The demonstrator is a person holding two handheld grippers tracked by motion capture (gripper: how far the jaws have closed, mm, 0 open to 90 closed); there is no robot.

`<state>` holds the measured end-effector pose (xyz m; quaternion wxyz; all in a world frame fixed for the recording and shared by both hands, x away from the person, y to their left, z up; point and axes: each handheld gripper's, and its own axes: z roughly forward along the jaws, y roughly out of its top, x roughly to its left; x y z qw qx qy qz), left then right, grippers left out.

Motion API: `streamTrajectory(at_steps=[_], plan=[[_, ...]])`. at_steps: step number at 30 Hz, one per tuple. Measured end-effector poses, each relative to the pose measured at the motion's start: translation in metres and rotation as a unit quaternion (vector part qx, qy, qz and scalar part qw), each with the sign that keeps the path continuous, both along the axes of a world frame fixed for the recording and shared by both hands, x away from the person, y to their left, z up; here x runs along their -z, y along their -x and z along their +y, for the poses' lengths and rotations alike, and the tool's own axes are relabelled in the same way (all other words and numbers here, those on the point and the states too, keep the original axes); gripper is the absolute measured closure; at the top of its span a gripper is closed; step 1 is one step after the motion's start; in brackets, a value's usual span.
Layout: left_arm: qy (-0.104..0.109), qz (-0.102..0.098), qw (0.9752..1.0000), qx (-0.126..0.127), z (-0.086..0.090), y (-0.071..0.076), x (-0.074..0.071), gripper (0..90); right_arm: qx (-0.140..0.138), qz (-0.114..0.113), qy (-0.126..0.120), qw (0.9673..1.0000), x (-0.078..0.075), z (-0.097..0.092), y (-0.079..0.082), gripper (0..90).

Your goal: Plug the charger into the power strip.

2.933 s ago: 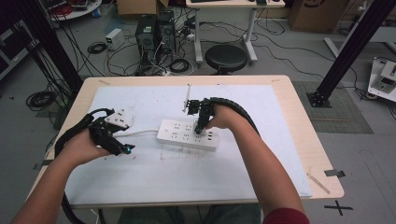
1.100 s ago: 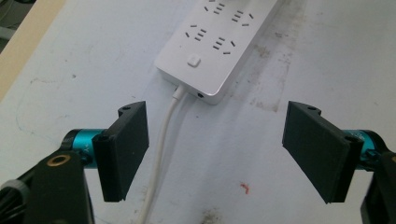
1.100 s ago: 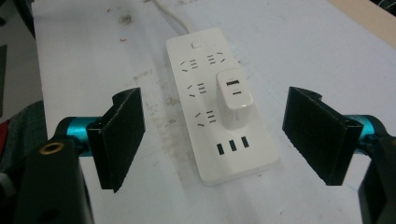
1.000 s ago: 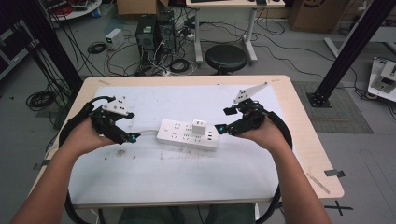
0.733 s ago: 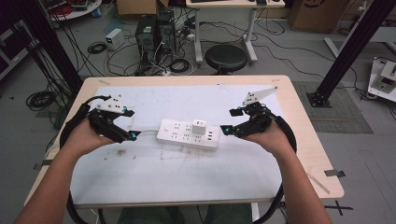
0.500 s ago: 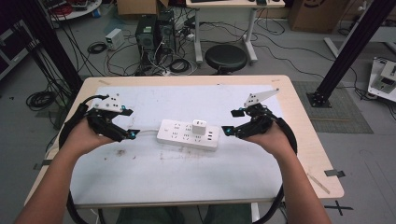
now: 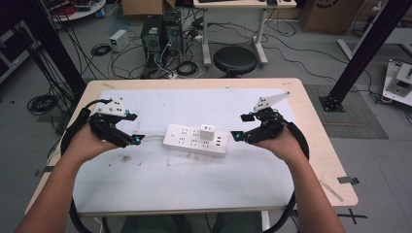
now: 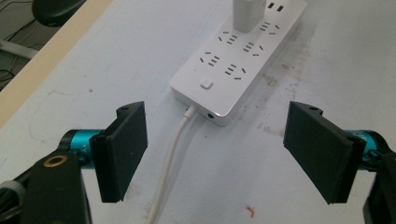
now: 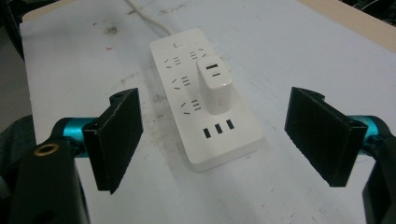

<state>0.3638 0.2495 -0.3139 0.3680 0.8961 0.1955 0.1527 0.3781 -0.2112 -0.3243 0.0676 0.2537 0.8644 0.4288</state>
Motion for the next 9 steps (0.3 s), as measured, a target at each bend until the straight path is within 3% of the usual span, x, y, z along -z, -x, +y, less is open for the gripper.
streamTrajectory(at_steps=[9], plan=[[0.001,-0.002,1.0000,-0.003,0.0010,0.0007,-0.0001,21.7,0.003,-0.009,-0.001,0.9999,-0.0064,0.0012,0.0024,19.8]])
